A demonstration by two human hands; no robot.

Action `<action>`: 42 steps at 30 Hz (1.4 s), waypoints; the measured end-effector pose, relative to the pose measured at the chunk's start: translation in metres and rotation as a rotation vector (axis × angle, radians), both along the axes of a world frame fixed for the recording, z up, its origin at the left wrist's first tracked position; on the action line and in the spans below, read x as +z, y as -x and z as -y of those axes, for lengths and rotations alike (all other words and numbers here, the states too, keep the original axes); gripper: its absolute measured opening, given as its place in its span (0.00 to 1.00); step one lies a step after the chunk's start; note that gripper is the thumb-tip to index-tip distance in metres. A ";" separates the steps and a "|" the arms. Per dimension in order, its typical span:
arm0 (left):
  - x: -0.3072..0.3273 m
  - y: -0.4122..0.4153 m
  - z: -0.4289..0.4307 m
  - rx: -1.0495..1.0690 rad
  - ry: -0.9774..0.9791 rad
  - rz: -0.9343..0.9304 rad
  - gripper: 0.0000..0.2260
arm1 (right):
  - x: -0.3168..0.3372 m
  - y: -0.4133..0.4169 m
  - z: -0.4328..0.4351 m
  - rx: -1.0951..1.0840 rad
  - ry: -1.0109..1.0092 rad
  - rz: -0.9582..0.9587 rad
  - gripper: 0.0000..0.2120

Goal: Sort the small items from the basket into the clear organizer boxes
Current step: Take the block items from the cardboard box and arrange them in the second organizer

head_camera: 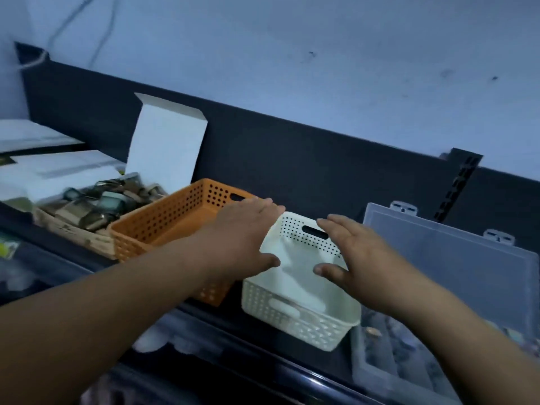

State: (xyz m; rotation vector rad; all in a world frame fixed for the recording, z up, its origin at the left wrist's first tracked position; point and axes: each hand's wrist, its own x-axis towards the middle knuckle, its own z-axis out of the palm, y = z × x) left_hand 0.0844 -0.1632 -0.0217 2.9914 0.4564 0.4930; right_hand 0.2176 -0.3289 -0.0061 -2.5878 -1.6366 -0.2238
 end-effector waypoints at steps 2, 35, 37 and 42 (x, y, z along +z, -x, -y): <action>0.005 0.031 -0.029 0.027 -0.014 0.013 0.39 | 0.002 0.024 -0.031 0.020 -0.011 0.000 0.37; -0.022 0.134 -0.300 0.265 0.331 -0.083 0.25 | -0.018 0.114 -0.368 0.413 0.252 -0.163 0.30; -0.027 0.128 -0.312 0.241 0.354 -0.095 0.27 | -0.021 0.115 -0.375 0.454 0.274 -0.205 0.32; -0.039 0.117 -0.336 0.139 0.393 -0.141 0.19 | -0.034 0.121 -0.386 0.450 0.290 -0.167 0.36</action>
